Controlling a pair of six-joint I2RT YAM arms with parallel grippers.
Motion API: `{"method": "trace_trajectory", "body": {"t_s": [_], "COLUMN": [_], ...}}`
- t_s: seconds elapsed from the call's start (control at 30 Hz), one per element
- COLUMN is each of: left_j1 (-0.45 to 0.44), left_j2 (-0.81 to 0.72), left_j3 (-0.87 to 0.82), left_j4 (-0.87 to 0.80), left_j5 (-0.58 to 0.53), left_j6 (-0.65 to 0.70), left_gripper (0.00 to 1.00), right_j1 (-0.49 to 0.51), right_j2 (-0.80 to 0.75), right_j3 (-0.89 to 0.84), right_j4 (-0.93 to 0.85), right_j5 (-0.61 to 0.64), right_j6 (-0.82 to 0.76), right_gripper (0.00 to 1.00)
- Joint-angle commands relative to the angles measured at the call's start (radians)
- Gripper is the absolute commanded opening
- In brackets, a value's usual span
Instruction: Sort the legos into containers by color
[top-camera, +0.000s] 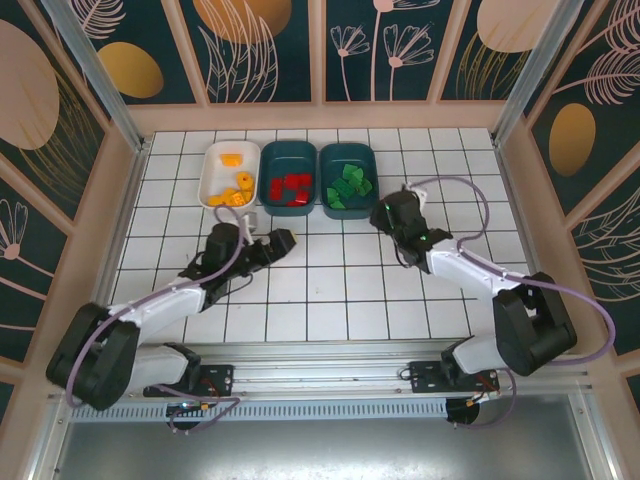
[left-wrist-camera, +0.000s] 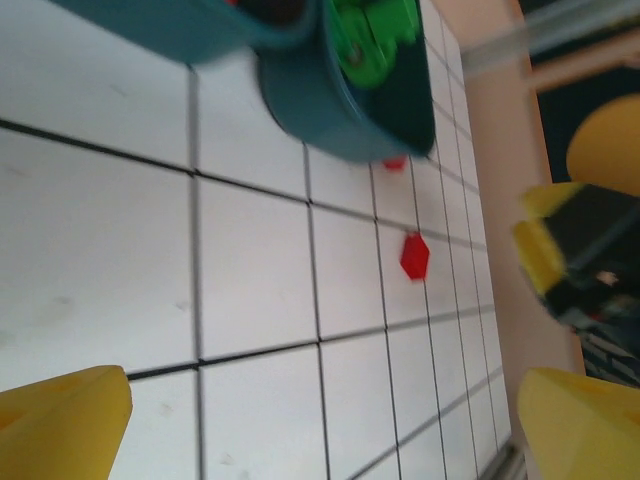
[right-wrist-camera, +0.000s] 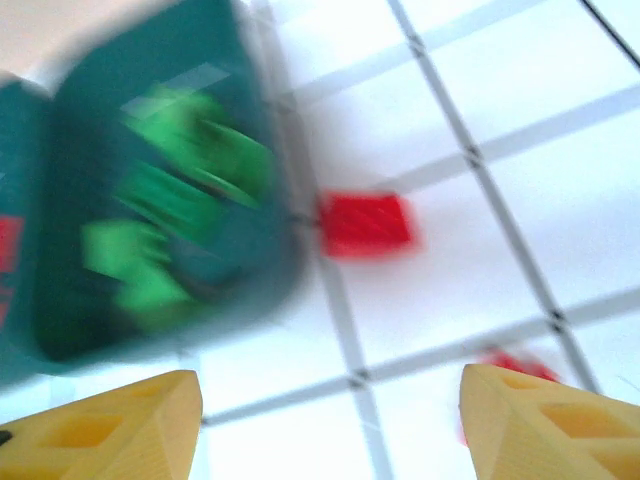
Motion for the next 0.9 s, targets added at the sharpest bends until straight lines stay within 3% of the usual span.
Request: {"method": "trace_trajectory", "body": {"t_s": [0.0,0.23,0.43,0.53,0.7,0.87], "left_j1": [-0.067,-0.138,-0.138,-0.137,-0.136,-0.131], "left_j2": [0.069,0.149,0.103,0.077,0.056,0.029], "left_j3": [0.044,0.084,0.036,0.031,0.037,0.075], "left_j4": [0.149,0.146,0.122,0.086,0.034,-0.093], "left_j5": [0.026,0.029,-0.015,-0.030,-0.057,-0.162], "left_j6": [-0.021,-0.003,0.002,0.019,0.046,0.068], "left_gripper": [0.99,0.99,0.99,0.99,0.98,0.99], "right_j1": [-0.032,-0.113,-0.140,-0.140,-0.136,-0.093], "right_j2": [-0.009,0.164,0.280,0.300,0.267,0.186], "right_j3": [-0.072,-0.021,0.026,0.034,0.017,0.054], "right_j4": [-0.055,-0.027,-0.002,0.018,0.045,0.011], "right_j5": [0.065,-0.024,-0.053,-0.079,-0.073,-0.041], "right_j6": [0.059,0.004,-0.009,-0.018,-0.041,-0.071], "right_gripper": [0.72,0.72,0.60,0.51,0.27,0.18]}}
